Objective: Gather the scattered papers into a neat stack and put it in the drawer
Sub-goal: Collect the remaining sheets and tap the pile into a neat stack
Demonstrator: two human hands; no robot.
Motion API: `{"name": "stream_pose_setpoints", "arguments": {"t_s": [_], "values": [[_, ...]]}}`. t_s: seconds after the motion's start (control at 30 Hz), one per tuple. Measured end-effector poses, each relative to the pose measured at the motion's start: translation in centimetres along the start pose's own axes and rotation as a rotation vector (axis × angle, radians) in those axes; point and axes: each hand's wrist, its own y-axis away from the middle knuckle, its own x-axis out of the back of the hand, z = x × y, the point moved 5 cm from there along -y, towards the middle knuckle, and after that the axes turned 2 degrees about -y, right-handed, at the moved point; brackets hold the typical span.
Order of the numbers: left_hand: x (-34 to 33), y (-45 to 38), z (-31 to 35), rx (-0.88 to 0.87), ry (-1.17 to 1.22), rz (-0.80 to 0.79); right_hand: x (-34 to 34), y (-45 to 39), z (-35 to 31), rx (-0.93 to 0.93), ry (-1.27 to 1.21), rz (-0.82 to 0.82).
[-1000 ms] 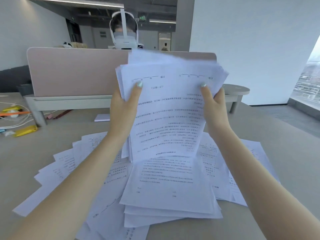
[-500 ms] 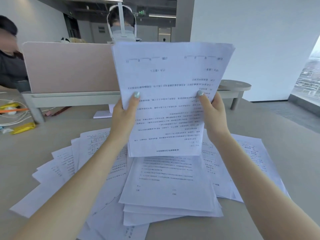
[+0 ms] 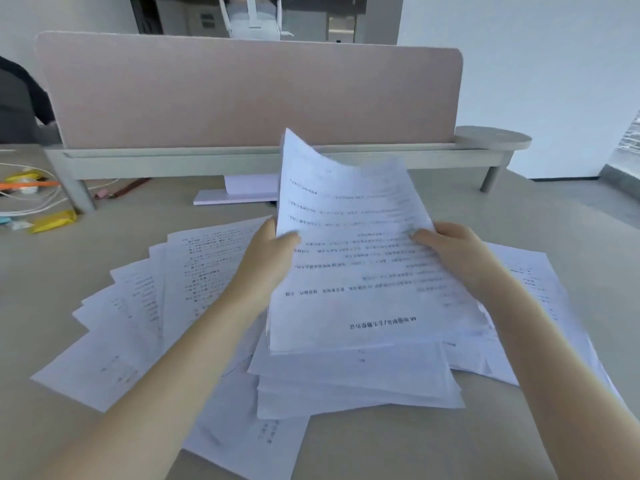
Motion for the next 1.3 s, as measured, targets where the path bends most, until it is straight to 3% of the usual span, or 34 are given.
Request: {"name": "stream_pose_setpoints", "arguments": {"t_s": [0.13, 0.37, 0.47, 0.57, 0.7, 0.9, 1.07, 1.2, 1.3], "values": [[0.2, 0.1, -5.7, 0.224, -0.234, -0.046, -1.2, -0.3, 5.1, -0.162, 0.437, -0.107], [1.0, -1.3, -6.8, 0.449, 0.454, 0.034, -1.4, -0.6, 4.9, -0.081, 0.758, 0.040], [0.5, -0.8, -7.1, 0.490, 0.583, -0.009, -2.1, -0.3, 4.8, -0.025, 0.815, 0.057], [-0.8, 0.2, -6.8, 0.486, 0.439, -0.159, -2.6, -0.3, 4.9, 0.000, 0.796, 0.061], [-1.4, 0.5, -6.6, 0.298, -0.033, -0.095, -3.0, -0.4, 4.8, 0.056, 0.688, 0.081], [2.2, 0.7, -5.5, 0.151, 0.120, 0.127, -4.4, -0.1, 4.3, 0.137, 0.293, 0.065], [8.9, 0.7, -7.3, 0.139, 0.185, 0.313, -8.0, 1.1, 0.9, 0.280, 0.153, 0.023], [11.4, 0.3, -9.7, 0.213, 0.139, 0.317, -12.8, 0.9, -1.6, 0.376, 0.259, -0.074], [13.8, 0.4, -10.7, 0.274, -0.092, 0.387, -16.5, 0.3, -1.7, 0.362, 0.470, -0.218]]}}
